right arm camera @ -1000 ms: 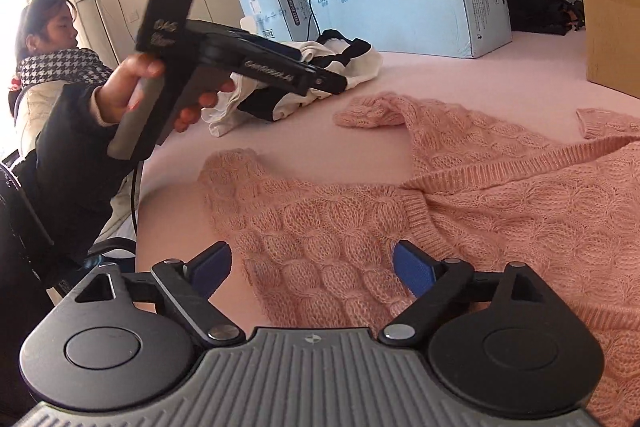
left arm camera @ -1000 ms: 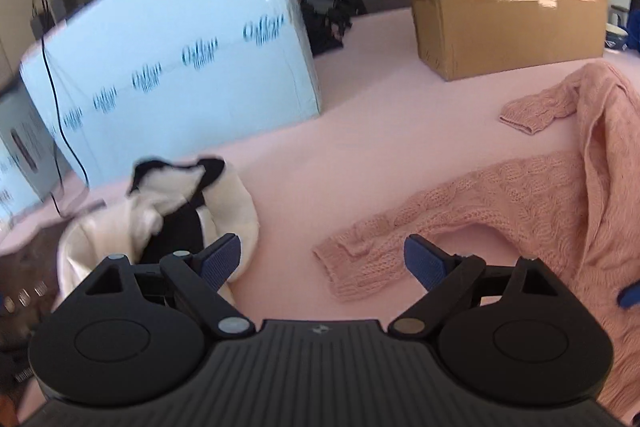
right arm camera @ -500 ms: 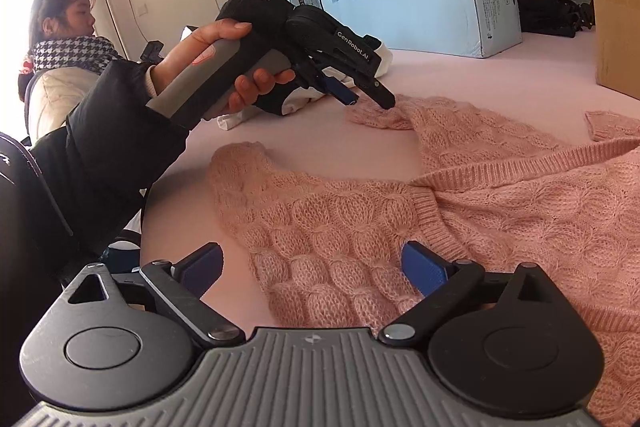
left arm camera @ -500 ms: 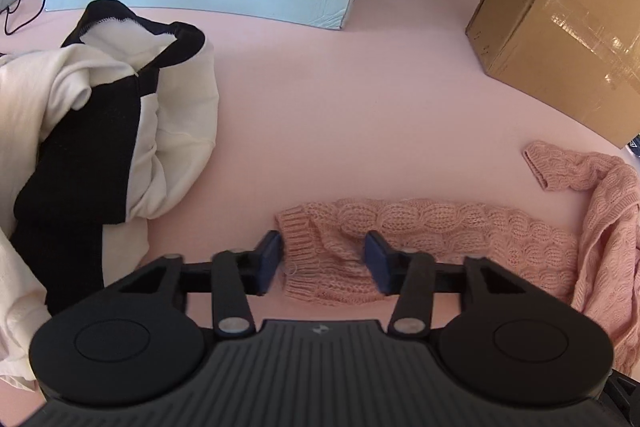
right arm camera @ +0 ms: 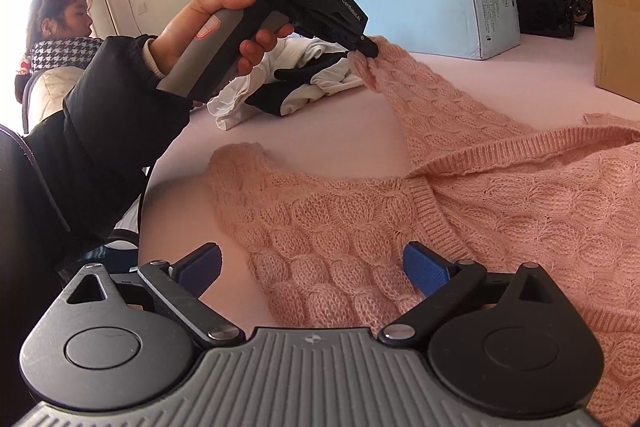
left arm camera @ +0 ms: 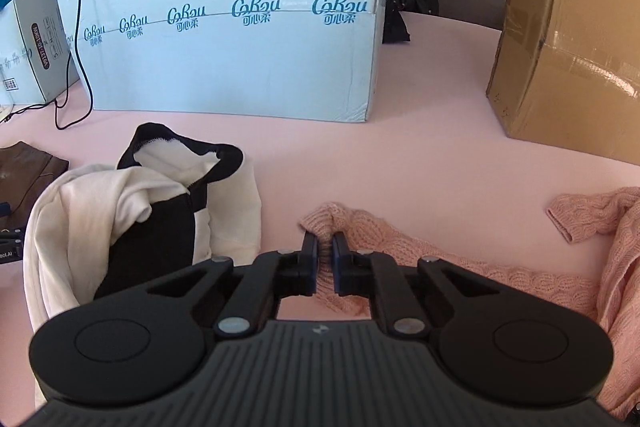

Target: Fold clothes

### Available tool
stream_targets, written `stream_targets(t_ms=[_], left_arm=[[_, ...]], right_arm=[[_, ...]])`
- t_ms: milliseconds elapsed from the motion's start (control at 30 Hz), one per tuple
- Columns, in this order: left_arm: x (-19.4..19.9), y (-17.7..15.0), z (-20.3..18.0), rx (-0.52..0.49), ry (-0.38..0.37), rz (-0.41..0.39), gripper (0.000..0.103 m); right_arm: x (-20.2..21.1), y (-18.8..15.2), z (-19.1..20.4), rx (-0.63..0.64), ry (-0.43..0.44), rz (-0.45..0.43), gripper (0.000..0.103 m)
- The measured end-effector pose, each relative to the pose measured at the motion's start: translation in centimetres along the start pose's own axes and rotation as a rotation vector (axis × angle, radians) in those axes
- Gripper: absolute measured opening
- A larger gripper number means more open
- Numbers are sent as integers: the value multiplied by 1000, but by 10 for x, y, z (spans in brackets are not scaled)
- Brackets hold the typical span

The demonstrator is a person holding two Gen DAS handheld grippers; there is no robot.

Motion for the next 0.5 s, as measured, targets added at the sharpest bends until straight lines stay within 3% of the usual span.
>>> stream_targets(t_ms=[100,233,367,500], left_arm=[[-16,-1,6,-30,69,7,7],[-37,-11,19,-14,67,69,7],[-45,-12,27,-31,143,50,7],[-57,-5,34,-54,223,30,7]], right_arm=[[0,0,0,0,-5,-1,98],[1,1,-1,-6,-6,-7,98],[5,3,-4,-19,-14,-33,98],[24,11,-14,-50,-50,-145,98]])
Point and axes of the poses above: each gripper's, at about its wrist camera, not at the fingertips, and x roughly against the way its jaws point, z to its left, y to its top, the point moved 5 cm from there along -x, roughly the way its jaws point, and after that the axes turned 2 degrees about -y, right-handed, at the moved point
